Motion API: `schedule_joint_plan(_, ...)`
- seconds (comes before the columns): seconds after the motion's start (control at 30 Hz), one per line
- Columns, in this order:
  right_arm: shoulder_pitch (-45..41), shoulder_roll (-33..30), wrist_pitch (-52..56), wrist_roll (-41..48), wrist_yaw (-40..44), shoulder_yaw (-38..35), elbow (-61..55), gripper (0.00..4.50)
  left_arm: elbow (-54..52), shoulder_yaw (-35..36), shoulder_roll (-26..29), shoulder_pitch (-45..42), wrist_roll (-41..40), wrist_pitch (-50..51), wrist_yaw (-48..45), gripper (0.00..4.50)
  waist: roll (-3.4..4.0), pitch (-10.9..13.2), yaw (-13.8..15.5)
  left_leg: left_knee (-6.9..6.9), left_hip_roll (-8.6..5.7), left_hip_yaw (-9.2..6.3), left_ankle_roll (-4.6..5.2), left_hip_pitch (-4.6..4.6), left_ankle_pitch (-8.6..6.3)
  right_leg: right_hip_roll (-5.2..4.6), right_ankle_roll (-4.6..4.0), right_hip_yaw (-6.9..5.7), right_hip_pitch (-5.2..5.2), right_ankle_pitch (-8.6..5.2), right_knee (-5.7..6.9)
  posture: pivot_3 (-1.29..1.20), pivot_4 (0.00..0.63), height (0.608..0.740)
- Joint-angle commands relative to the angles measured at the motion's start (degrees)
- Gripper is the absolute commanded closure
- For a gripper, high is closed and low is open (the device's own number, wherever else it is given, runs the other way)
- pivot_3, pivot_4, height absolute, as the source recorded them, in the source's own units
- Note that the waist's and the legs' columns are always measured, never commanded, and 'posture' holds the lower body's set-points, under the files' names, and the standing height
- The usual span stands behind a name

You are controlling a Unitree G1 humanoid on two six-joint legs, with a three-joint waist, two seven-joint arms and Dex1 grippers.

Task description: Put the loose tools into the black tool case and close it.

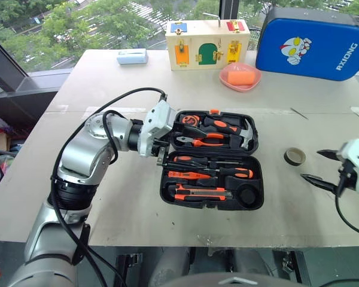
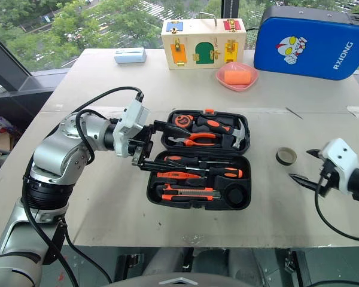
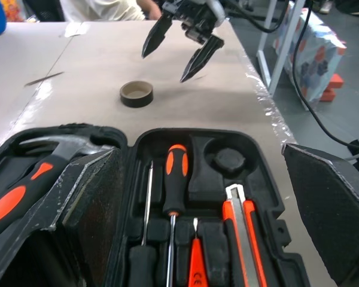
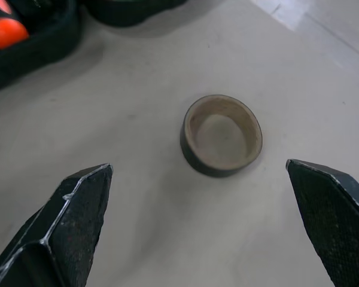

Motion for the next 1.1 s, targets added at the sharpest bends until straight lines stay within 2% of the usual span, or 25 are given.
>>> schedule_joint_plan(0.03,-3.06,0.32,-1.51,-1.98,-0.34,2.80,2.54,0.42,-2.77,1.53,0.99,0.01,-0.29,0.01,1.30,0.00,-0.01,0.00,0.00,0.01,0.01,-0.02,0.00,0.00,0.00,0.02,0.00,-0.02,0.01,0.00,0.00,0.00,0.150,0.735)
schedule_joint_plan(0.1,-3.85,0.52,-2.39,-2.33,-0.09,3.73,3.20,0.74,-3.01,1.73,1.31,0.17,-0.39,0.14,1.80,0.00,0.00,0.00,-0.08,0.02,0.01,-0.02,0.00,0.01,0.00,0.02,0.00,-0.02,0.00,0.00,0.02,0.00,0.150,0.735)
schedule_joint_plan(0.13,-4.00,0.59,-2.86,-2.43,0.10,4.03,3.29,1.33,-3.02,1.82,1.46,0.24,-0.41,0.13,2.01,0.00,0.00,0.00,-0.09,0.01,0.01,-0.02,0.00,0.01,0.00,0.02,0.00,-0.01,0.00,0.00,0.02,0.00,0.150,0.735)
schedule_joint_plan(0.23,-3.90,0.91,-3.61,-2.63,-0.06,4.30,2.69,2.67,-3.26,1.94,1.99,0.69,-0.53,0.21,2.53,0.00,0.00,0.00,-0.13,0.01,0.01,-0.02,0.00,0.01,0.00,0.03,0.00,0.01,0.00,0.00,0.02,0.00,0.150,0.735)
schedule_joint_plan(0.5,-3.54,1.26,-3.26,-1.33,0.73,4.21,-0.69,2.67,-3.21,1.71,2.43,1.61,-0.54,-0.51,3.01,0.00,0.00,0.00,-0.13,0.02,0.01,-0.01,0.00,0.02,0.00,0.04,0.00,0.03,0.00,0.00,0.03,0.00,0.150,0.735)
schedule_joint_plan(0.7,-6.22,2.67,-2.48,-4.26,-0.34,9.33,2.77,2.67,-3.08,1.24,1.99,1.58,-0.42,-1.14,3.39,0.00,0.00,0.00,-0.23,0.02,0.01,-0.01,0.00,0.03,0.00,0.04,0.00,0.04,-0.01,0.00,0.04,0.00,0.150,0.735)
schedule_joint_plan(0.8,-8.01,3.17,-3.63,-6.14,-0.99,11.07,6.38,3.41,-3.51,1.15,1.88,1.12,-0.73,-0.65,3.72,0.00,-0.01,-0.01,-0.22,0.02,0.01,0.00,0.00,0.04,0.00,0.05,0.00,0.05,0.00,0.00,0.04,0.00,0.150,0.735)
schedule_joint_plan(0.87,-8.71,3.40,-4.40,-6.19,-0.77,11.20,7.36,4.44,-3.98,1.22,1.88,0.97,-1.03,-0.15,3.92,0.00,-0.01,-0.01,-0.01,0.03,0.01,-0.01,0.00,0.04,0.00,0.05,0.00,0.02,0.00,0.01,0.04,0.00,0.150,0.735)
schedule_joint_plan(1.1,-7.94,1.79,-3.57,-2.53,2.77,8.64,1.41,4.44,-5.56,1.29,2.57,2.54,-1.73,1.18,3.91,0.00,0.01,0.00,-0.21,0.02,0.01,0.00,0.00,0.04,0.00,0.06,0.00,0.06,-0.01,0.01,0.06,0.00,0.150,0.735)
